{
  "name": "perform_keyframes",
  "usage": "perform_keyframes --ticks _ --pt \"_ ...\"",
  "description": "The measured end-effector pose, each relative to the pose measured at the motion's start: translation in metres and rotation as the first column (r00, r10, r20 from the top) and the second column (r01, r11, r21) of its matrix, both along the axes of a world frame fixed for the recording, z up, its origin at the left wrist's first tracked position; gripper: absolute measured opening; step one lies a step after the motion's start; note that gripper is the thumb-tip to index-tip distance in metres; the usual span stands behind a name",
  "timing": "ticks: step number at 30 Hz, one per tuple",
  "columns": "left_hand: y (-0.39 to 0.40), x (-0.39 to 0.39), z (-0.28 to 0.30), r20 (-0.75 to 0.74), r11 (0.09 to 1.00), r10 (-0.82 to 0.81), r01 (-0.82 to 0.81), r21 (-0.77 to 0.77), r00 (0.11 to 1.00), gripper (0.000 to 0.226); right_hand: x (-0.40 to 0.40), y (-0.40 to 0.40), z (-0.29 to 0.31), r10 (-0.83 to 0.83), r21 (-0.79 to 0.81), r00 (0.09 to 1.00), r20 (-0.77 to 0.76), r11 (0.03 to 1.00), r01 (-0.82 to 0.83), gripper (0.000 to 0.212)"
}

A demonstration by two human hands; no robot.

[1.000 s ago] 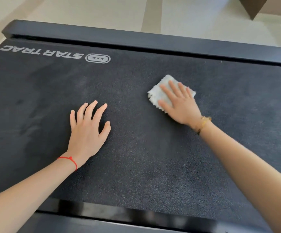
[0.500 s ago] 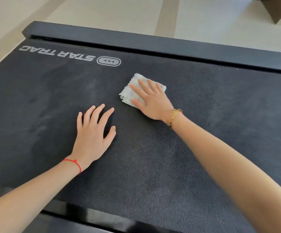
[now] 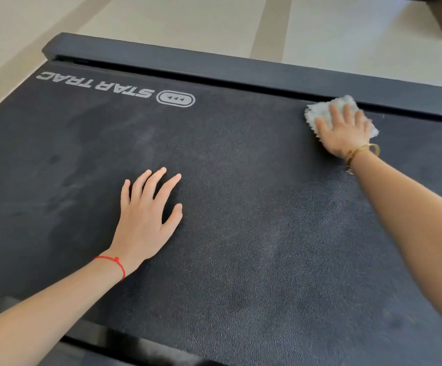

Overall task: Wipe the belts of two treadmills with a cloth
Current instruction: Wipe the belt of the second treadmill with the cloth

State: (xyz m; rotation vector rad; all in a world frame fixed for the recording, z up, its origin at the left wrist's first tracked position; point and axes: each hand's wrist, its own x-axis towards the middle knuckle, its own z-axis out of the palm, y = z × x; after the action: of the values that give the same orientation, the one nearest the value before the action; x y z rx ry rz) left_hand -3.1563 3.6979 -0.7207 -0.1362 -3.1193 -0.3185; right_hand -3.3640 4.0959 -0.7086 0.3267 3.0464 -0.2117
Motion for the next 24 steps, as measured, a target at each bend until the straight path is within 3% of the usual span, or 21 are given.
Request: perform_keyframes --ticks 4,8,12,16,20,24 --pt "0.002 0.0 0.0 0.001 1.0 0.003 -0.003 0.001 1.0 0.068 0.014 0.068 0.009 -0.182 0.007 0.982 0.056 0.983 0.182 0.066" --pt "0.003 0.0 0.001 -0.003 1.0 -0.001 0.001 -0.002 1.0 0.068 0.01 0.053 0.008 -0.184 -0.05 0.979 0.084 0.981 0.188 0.065" --pt "0.003 0.001 0.001 -0.01 1.0 -0.001 0.001 -0.01 1.0 0.068 0.004 -0.009 0.004 0.048 -0.011 0.998 0.03 0.999 -0.047 0.062" --pt "0.005 0.002 0.002 -0.006 0.999 0.001 -0.001 -0.038 1.0 0.065 0.024 -0.1 -0.003 0.331 -0.03 0.943 0.026 0.943 -0.33 0.06" --pt "0.003 0.007 0.008 0.012 0.997 0.018 -0.017 -0.069 1.0 0.057 0.081 -0.165 -0.001 0.59 -0.001 0.807 -0.003 0.807 -0.59 0.056" --pt "-0.015 0.015 0.025 -0.007 0.996 0.085 -0.085 -0.001 0.996 0.057 0.162 -0.171 -0.003 0.779 0.001 0.627 -0.014 0.627 -0.779 0.057"
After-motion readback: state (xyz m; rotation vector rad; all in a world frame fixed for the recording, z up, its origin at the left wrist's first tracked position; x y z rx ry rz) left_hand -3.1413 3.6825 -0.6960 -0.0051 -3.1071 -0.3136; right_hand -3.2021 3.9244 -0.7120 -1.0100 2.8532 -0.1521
